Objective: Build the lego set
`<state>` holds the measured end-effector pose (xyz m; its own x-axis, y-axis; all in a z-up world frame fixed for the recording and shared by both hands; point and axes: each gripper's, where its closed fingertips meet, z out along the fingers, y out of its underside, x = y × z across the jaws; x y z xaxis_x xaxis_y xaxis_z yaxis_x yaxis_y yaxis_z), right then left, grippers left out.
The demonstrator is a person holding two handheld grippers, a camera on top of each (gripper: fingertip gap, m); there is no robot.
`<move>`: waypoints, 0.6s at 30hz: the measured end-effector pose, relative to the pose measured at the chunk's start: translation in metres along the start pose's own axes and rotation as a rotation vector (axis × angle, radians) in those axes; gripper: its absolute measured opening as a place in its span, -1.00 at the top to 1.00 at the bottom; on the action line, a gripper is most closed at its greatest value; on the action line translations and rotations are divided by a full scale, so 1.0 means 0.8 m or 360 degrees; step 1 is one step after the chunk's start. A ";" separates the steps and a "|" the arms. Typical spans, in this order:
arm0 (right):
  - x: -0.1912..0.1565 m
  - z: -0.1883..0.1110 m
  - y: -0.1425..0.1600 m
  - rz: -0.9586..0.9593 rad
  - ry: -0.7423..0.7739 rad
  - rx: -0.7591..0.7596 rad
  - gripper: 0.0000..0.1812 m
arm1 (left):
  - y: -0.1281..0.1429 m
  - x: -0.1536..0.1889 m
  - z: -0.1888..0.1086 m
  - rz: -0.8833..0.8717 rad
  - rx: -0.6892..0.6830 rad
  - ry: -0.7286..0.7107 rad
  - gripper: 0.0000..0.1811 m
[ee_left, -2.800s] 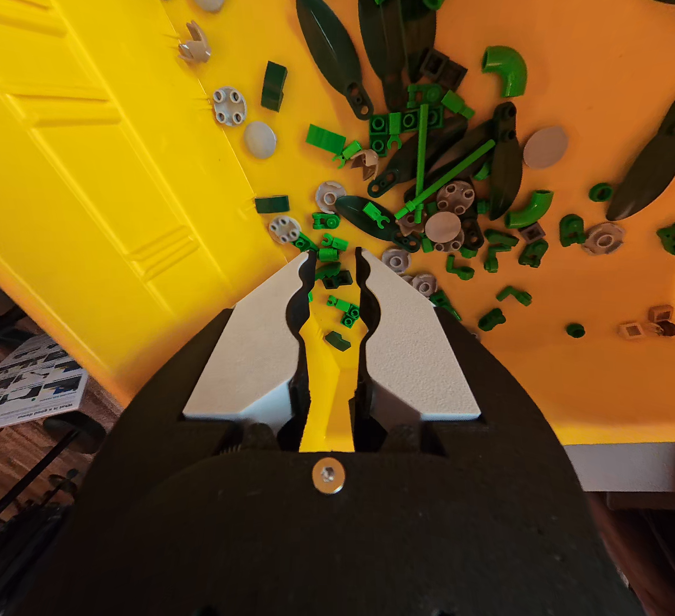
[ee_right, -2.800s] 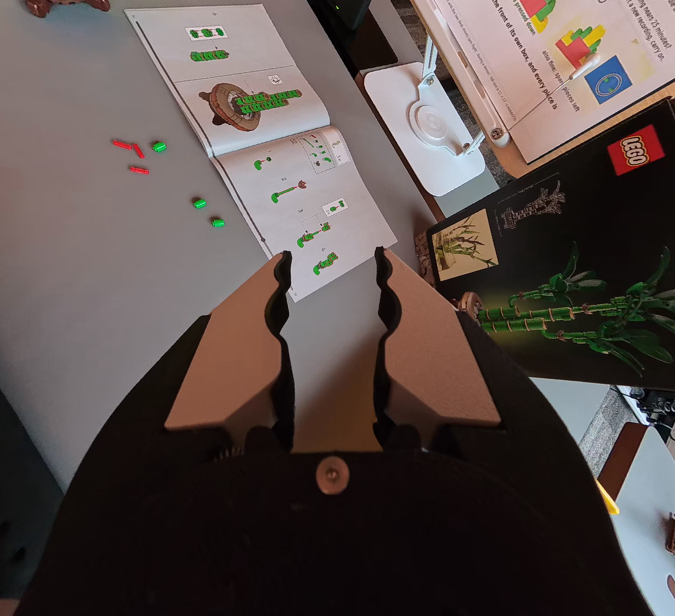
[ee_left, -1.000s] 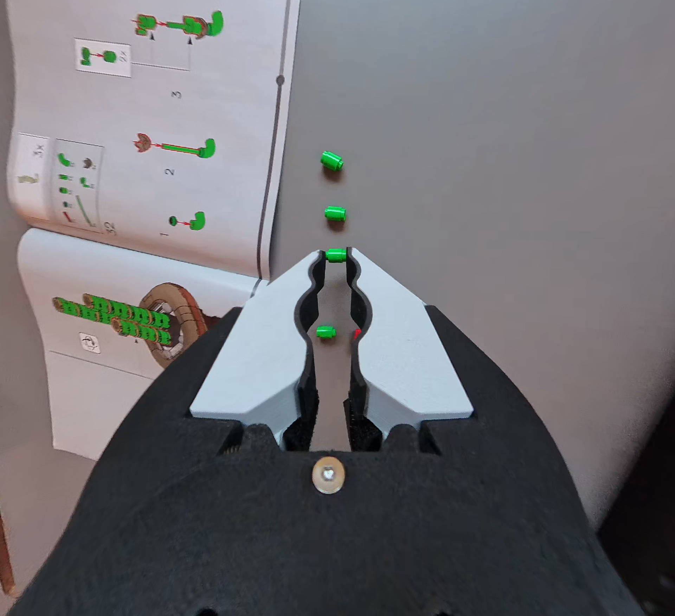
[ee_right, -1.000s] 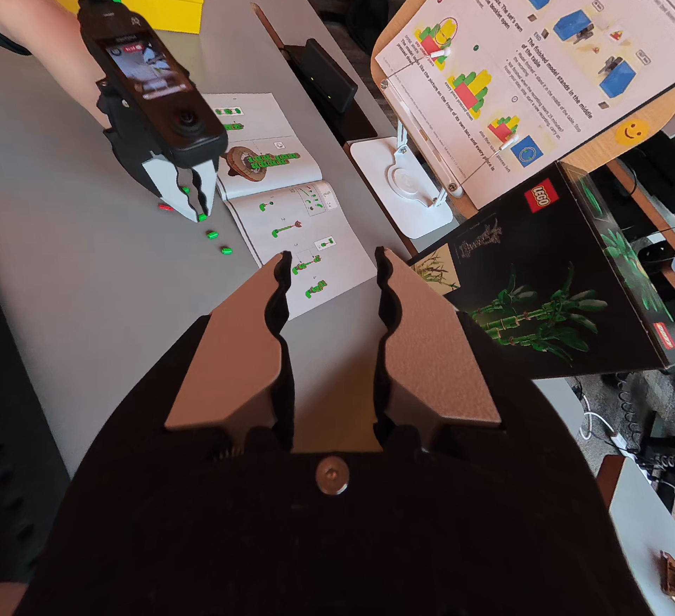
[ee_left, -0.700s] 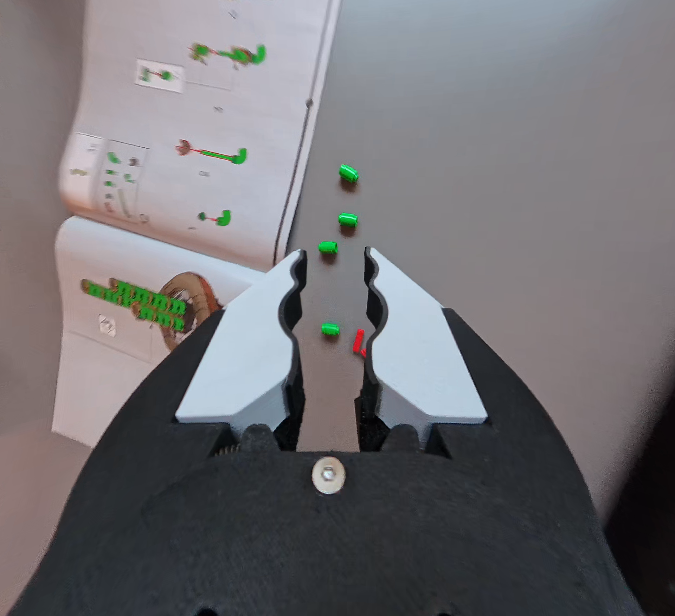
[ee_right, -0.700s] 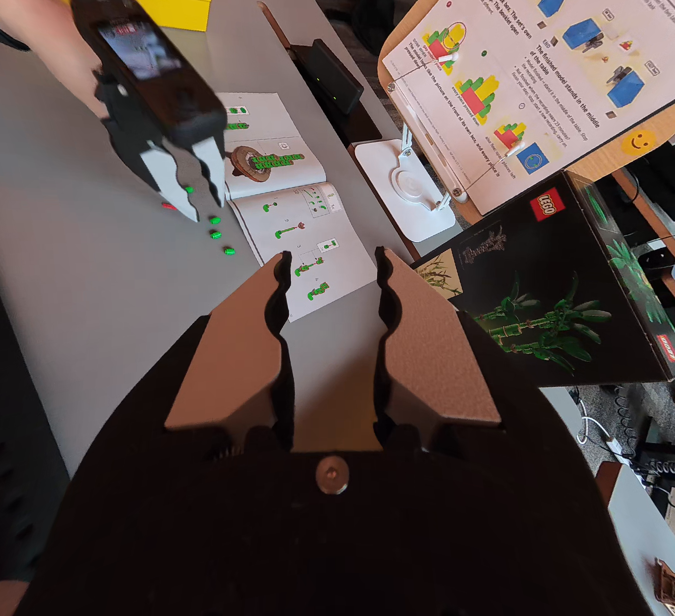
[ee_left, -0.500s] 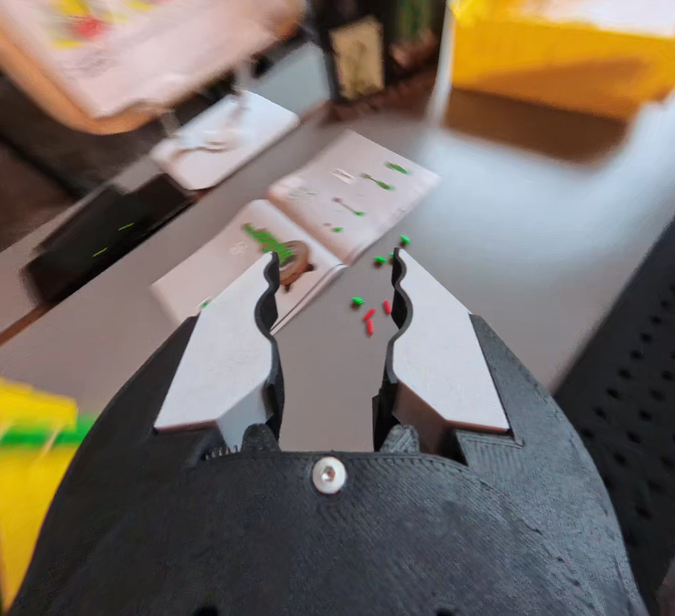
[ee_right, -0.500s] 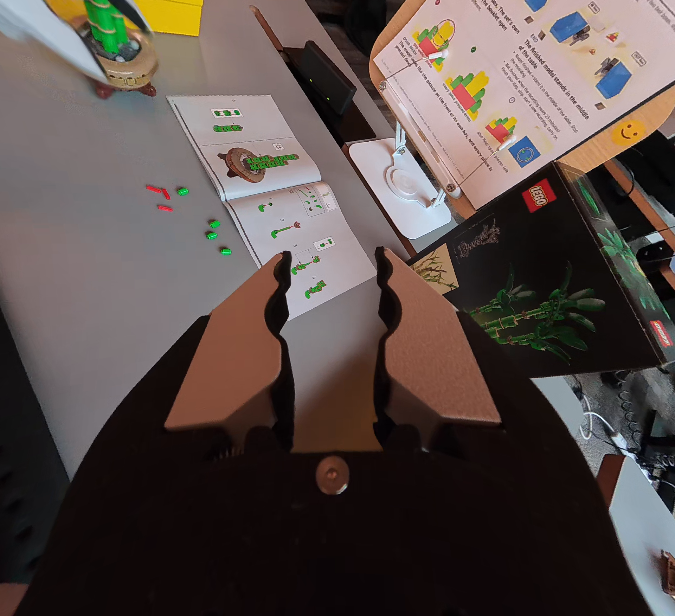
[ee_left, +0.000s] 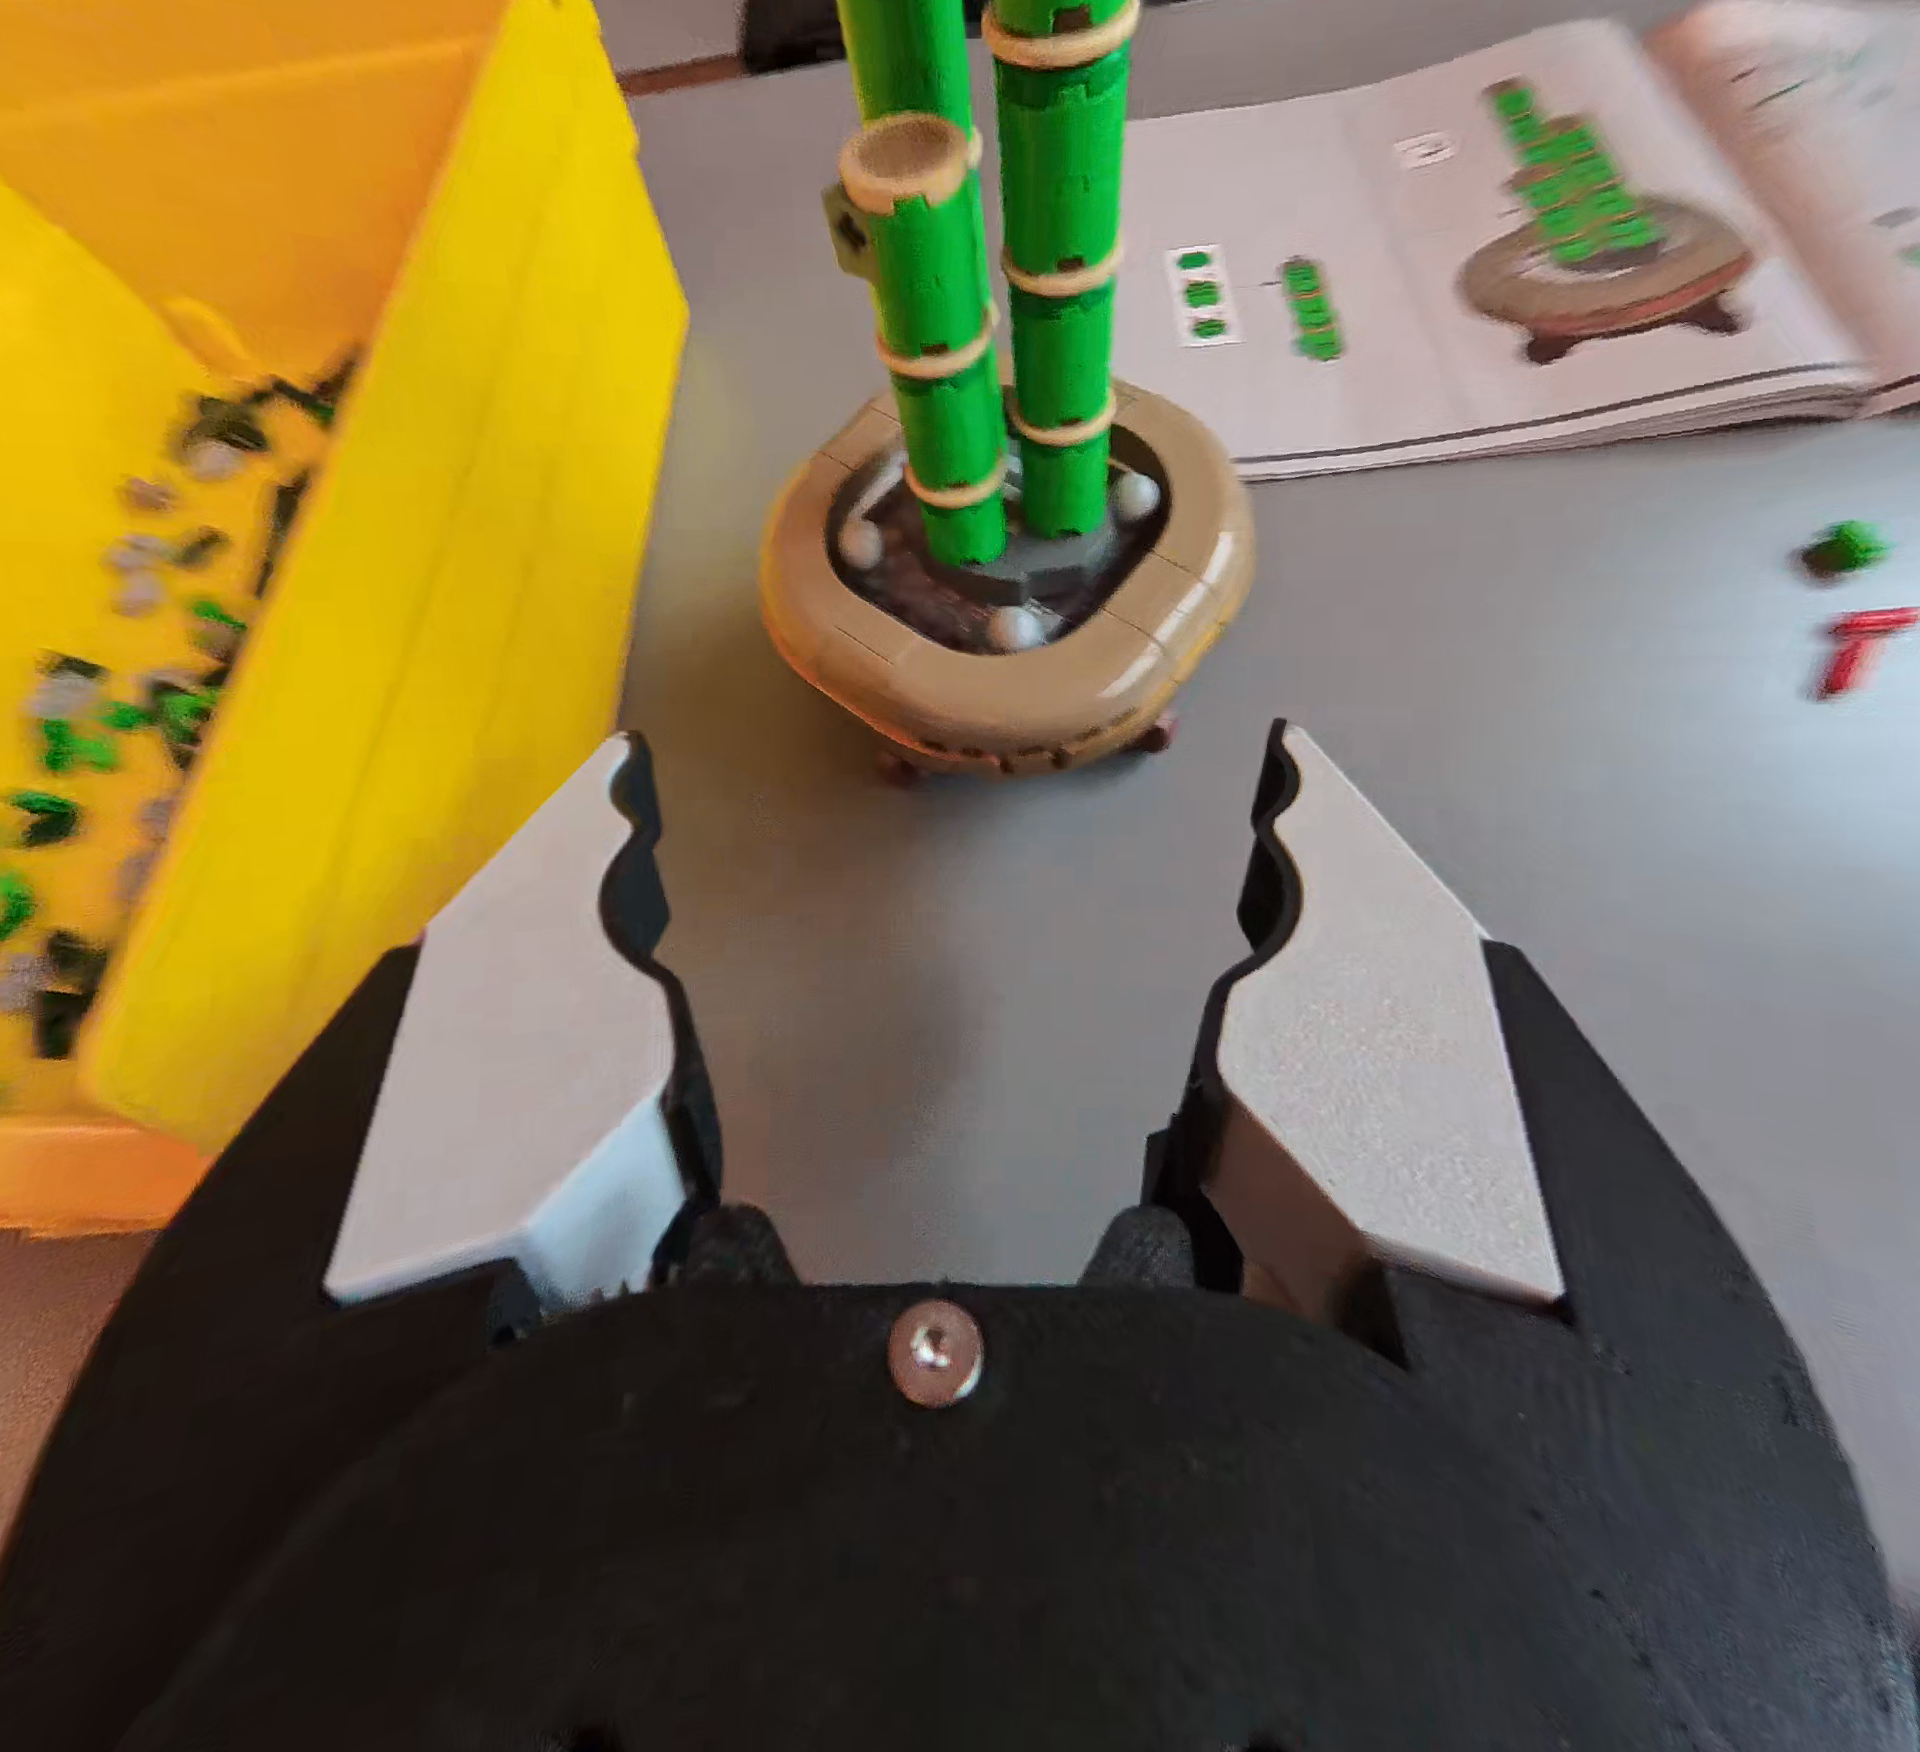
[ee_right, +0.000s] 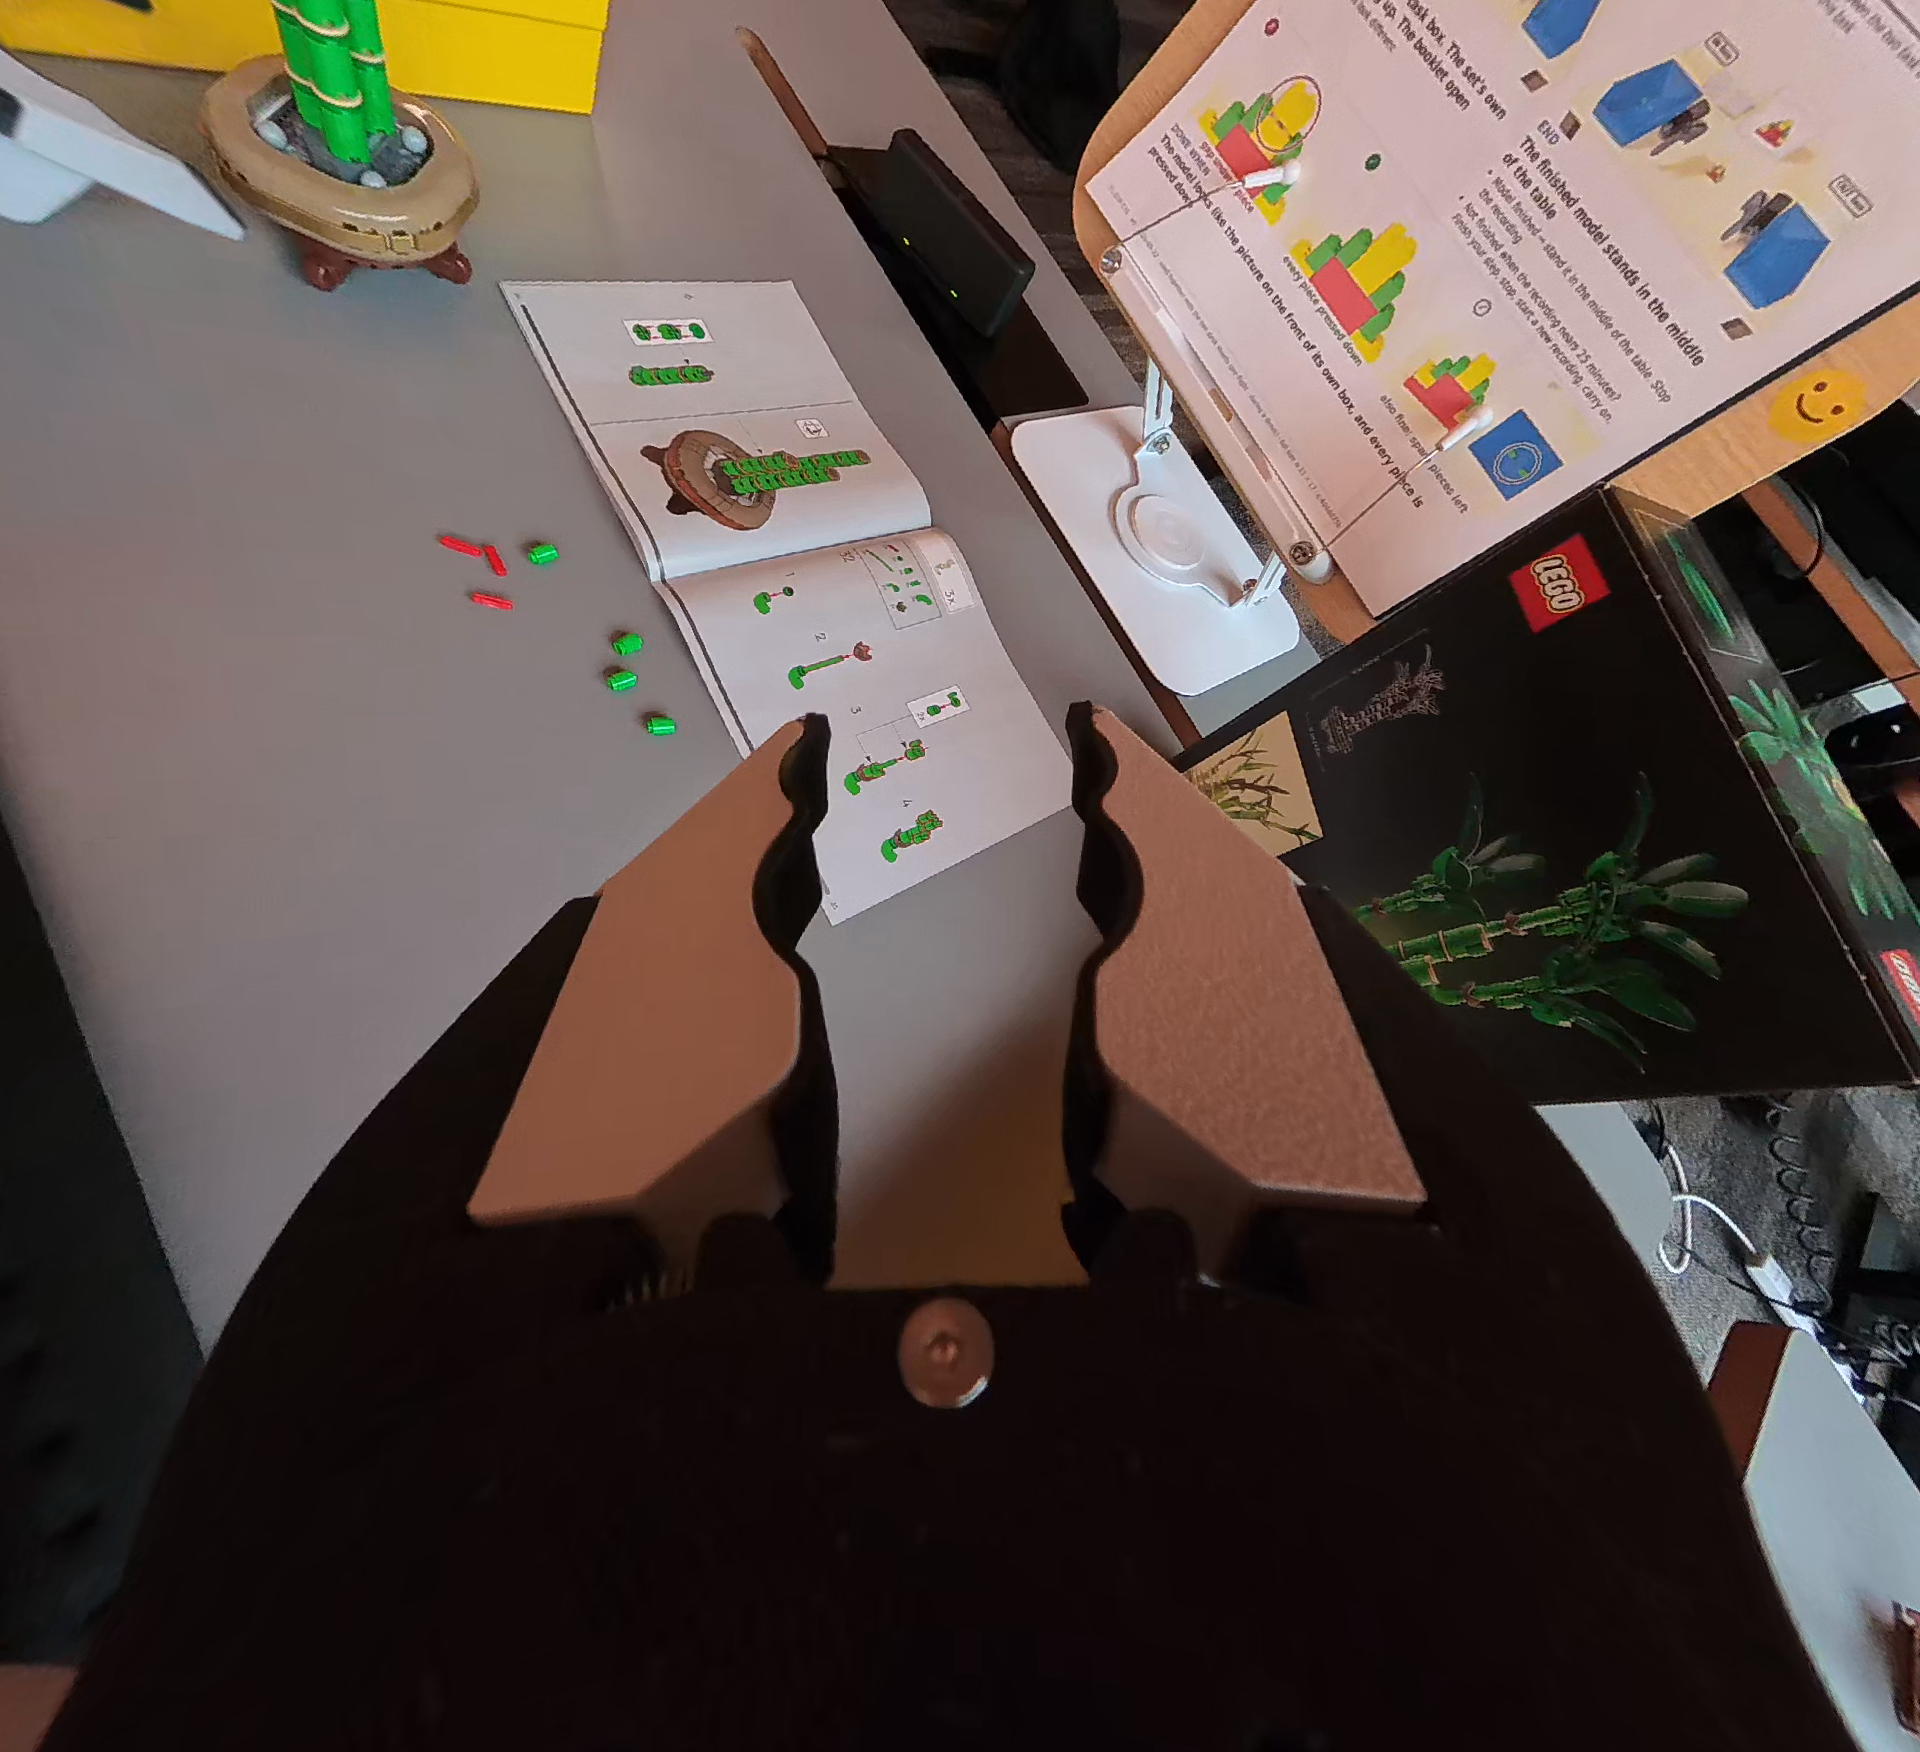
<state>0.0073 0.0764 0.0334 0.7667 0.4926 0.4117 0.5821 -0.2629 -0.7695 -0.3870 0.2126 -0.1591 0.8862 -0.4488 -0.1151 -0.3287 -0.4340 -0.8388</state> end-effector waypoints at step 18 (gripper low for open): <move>-0.275 0.371 -0.113 -0.0313 -0.1191 0.0371 -0.10 | 0.010 0.004 0.032 0.0316 -0.0079 0.0271 -0.12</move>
<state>-0.2941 0.2375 -0.1326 0.2234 0.9584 0.1777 0.5526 0.0256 -0.8331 -0.3784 0.2277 -0.1794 0.7364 -0.6521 -0.1801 -0.5099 -0.3601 -0.7812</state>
